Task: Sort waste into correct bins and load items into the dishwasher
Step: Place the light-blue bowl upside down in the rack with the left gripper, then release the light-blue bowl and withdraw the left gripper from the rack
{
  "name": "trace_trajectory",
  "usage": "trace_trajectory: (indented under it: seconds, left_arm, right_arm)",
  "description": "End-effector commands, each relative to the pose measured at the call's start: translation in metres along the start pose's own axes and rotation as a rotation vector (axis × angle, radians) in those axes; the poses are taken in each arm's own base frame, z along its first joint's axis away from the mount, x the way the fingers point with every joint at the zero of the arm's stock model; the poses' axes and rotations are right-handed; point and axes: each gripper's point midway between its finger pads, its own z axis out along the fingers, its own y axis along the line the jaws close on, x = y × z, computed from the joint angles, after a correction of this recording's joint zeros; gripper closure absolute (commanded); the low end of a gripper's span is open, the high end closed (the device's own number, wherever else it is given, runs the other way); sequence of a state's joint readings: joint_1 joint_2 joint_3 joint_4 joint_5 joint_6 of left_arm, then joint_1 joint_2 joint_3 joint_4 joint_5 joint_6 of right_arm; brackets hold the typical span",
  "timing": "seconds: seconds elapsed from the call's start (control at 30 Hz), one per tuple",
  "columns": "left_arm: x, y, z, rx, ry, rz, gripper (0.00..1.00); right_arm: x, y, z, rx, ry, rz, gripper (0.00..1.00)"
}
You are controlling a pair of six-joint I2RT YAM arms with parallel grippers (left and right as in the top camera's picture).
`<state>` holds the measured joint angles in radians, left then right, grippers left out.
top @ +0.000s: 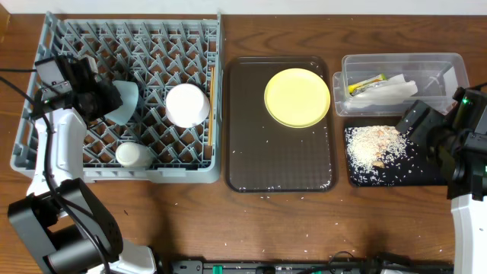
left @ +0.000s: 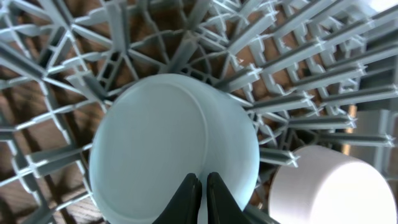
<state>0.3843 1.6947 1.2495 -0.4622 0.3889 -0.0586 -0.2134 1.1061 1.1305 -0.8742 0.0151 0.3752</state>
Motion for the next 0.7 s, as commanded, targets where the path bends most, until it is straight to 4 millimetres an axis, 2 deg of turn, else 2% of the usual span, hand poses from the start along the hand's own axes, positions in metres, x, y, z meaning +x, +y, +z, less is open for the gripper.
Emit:
trace_trajectory:
  seconds: [0.0,0.2,0.37,0.43,0.53,0.67]
  left_arm:
    - [0.018,-0.018,0.005,0.076,0.070,0.012,0.93]
    - [0.039,-0.037,0.008,0.091,0.148,0.034,0.92]
    - [0.030,-0.045,-0.005,0.095,0.107,0.057,0.93]
    - [0.021,-0.037,-0.016,0.025,0.062,0.071,0.92]
    - [0.006,-0.007,-0.036,-0.180,-0.022,0.078,0.92]
    - [0.006,0.009,-0.030,-0.262,-0.018,0.070,0.92]
  right_arm:
    - [-0.001,-0.001,0.000,0.004,-0.003,0.007,0.01]
    - [-0.001,-0.001,0.000,0.004,-0.003,0.008,0.01]
    - [-0.001,-0.001,0.000,0.004,-0.003,0.008,0.01]
    - [-0.001,-0.001,0.000,0.004,-0.003,0.008,0.01]
    - [-0.001,-0.001,0.000,0.004,-0.003,0.008,0.01]
    - [-0.001,-0.001,0.000,0.004,-0.003,0.008,0.01]
